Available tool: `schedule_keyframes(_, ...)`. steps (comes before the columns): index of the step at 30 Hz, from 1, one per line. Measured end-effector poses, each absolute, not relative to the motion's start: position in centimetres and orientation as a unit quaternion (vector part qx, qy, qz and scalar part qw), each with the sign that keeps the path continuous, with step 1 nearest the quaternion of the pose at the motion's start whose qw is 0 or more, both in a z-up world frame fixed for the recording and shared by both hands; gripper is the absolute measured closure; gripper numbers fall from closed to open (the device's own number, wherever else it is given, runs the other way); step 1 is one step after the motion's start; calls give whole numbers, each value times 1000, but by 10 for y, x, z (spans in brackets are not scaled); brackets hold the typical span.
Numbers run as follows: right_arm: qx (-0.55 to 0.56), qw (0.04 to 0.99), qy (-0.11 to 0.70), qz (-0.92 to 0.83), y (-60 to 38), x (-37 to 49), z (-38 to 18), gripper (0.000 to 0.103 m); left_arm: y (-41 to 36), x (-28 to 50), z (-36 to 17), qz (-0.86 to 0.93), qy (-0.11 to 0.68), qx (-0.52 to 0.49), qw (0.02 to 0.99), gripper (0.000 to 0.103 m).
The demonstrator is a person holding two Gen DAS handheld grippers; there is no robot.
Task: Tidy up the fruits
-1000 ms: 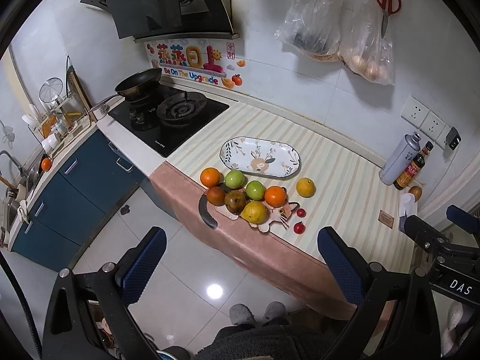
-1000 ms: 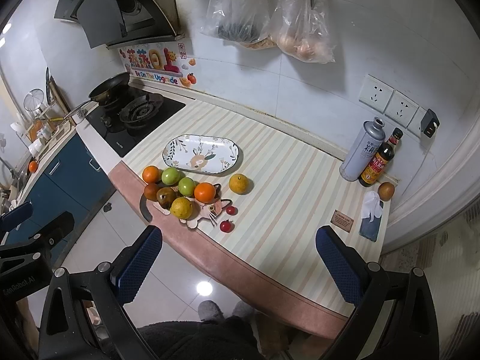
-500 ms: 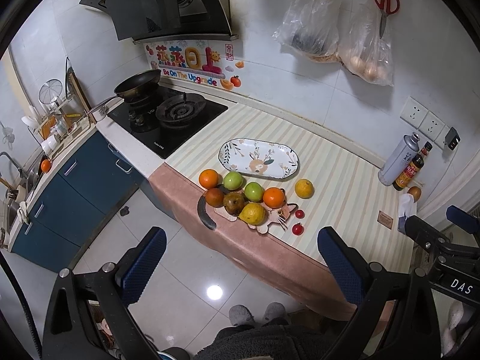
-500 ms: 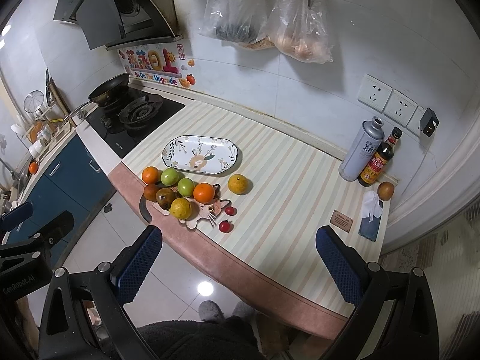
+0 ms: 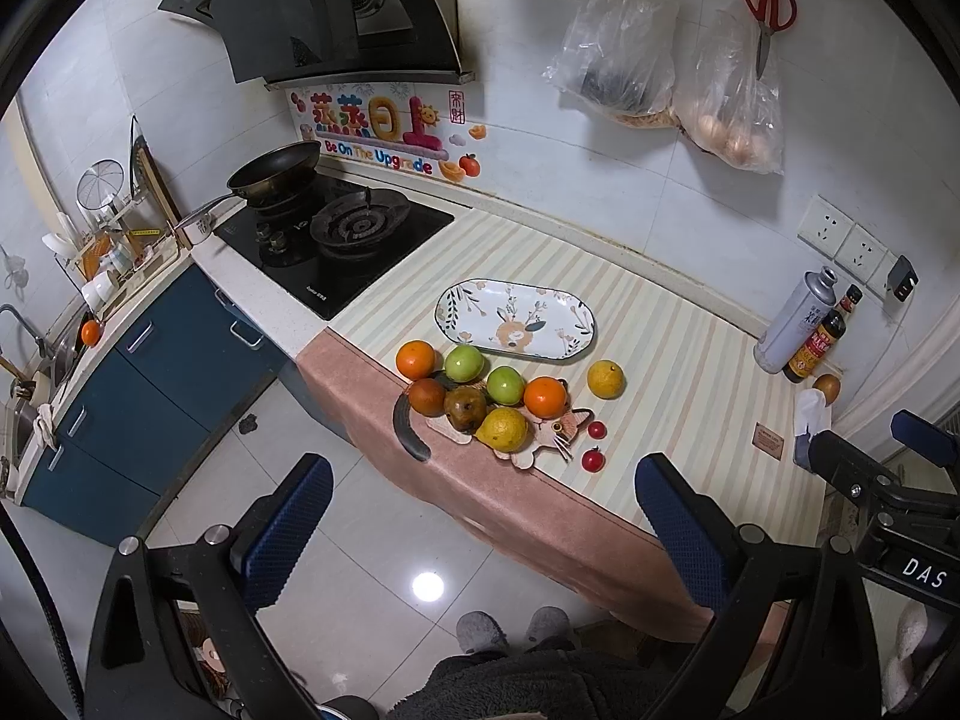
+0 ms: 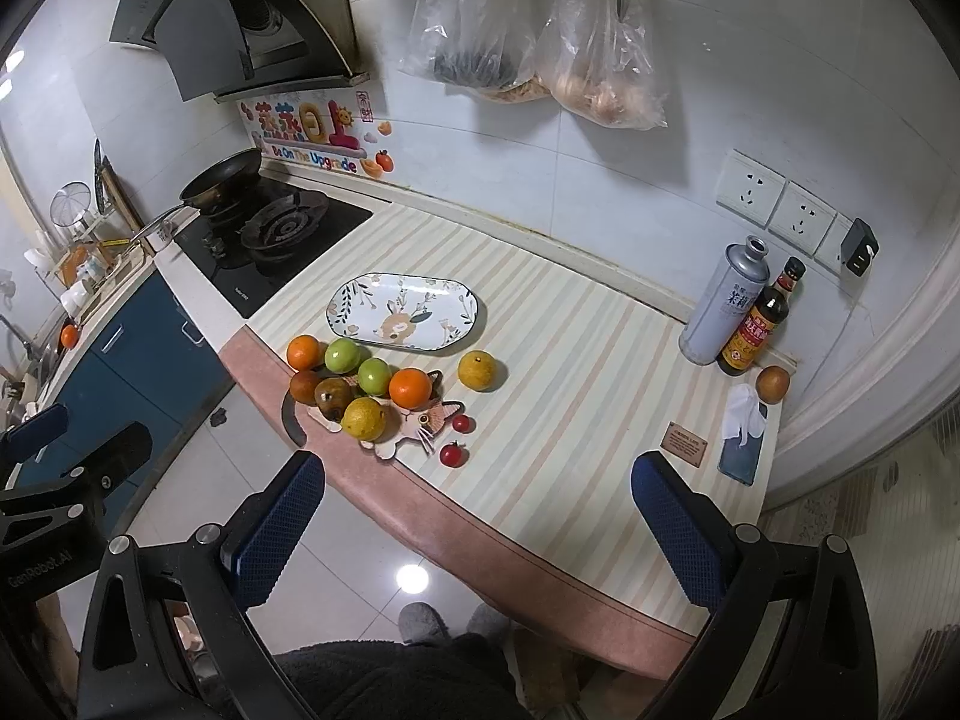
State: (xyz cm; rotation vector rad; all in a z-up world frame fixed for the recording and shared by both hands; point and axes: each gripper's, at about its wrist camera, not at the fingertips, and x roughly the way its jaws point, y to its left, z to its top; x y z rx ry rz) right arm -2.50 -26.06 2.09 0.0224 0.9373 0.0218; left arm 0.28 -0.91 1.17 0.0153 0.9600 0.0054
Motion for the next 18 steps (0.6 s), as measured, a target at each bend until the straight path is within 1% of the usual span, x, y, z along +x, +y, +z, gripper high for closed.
schedule_keyframes(18, 10, 891, 454, 13, -255, -24, 22, 0, -10, 3, 14, 2, 461, 7, 887, 0)
